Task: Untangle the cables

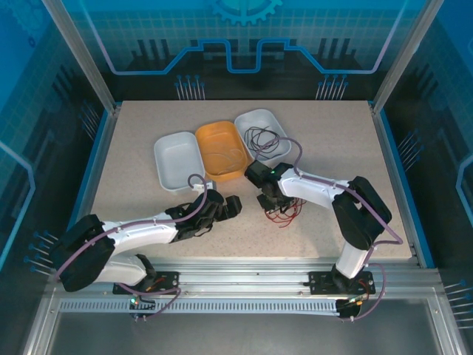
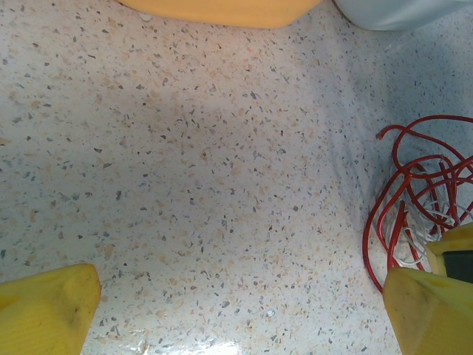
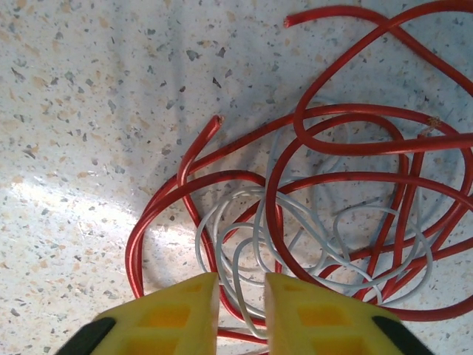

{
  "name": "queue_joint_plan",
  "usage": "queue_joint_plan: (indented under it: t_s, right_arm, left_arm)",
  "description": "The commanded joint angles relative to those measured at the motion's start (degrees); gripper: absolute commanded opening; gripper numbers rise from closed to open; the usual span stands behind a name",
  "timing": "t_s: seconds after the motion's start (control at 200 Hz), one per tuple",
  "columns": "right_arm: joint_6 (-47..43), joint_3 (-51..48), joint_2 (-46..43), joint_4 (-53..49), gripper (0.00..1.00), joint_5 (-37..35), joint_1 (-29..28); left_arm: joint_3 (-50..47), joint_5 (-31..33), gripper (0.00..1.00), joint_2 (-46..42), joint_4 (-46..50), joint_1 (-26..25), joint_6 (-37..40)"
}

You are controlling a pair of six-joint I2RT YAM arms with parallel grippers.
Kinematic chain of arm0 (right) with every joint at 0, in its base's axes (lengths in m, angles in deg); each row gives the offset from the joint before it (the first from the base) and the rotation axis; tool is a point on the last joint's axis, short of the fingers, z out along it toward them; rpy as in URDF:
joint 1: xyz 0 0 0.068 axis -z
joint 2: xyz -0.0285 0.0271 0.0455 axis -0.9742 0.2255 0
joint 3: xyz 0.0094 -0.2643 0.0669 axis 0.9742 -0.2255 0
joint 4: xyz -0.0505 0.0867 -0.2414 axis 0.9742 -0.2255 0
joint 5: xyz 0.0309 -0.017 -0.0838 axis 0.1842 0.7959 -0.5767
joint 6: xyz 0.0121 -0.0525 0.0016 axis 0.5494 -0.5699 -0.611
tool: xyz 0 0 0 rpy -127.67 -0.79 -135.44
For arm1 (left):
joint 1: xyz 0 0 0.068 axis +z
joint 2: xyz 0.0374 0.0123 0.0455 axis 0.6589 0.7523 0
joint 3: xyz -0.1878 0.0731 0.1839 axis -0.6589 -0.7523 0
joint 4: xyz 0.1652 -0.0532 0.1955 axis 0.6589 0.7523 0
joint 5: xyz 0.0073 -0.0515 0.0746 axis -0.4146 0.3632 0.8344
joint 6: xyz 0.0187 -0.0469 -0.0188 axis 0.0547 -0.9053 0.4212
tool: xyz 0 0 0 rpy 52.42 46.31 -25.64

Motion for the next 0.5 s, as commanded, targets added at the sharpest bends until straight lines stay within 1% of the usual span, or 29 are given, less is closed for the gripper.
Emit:
queue_joint_plan:
  t_s: [0.0, 0.075, 0.195, 0.275, 0.34, 0.47, 0.495]
  right_arm:
    - [0.2, -0.8, 0.7, -0.3, 0.26, -0.7, 0.4]
    - [0.2, -1.2, 0.9, -0.2, 0.26, -0.7, 0.7]
    - [-0.1, -1.6, 1.6, -0.5, 0.22, -0.5, 1.0]
    - [0.2, -1.6, 1.5, -0.9, 0.12, -0.6, 0.9]
    - [0.3, -1.6, 0.6, -0.9, 0.07, -0.3, 0.7]
    - [0.4, -0.2, -3.2, -2.1, 0.0, 0.6, 0.0]
    - [0.3, 0.2, -4.2, -2.3, 0.0, 0.7, -0.1]
  left_arm:
    - [-0.7, 0.5, 0.99, -0.3, -0.4, 0.3, -0.4]
    - [-0.7, 0.3, 0.99, -0.3, -0.4, 0.4, -0.5]
    - [-0.8, 0.5, 0.99, -0.3, -0.5, 0.4, -0.5]
    - [-0.7, 0.4, 0.99, -0.3, -0.4, 0.4, -0.5]
    - [-0.5, 0.2, 0.99, -0.2, -0.5, 0.4, -0.3]
    - [0.5, -1.4, 0.99, 0.7, -0.7, 0.4, 1.2]
    - [0.8, -1.8, 0.99, 0.9, -0.8, 0.4, 1.6]
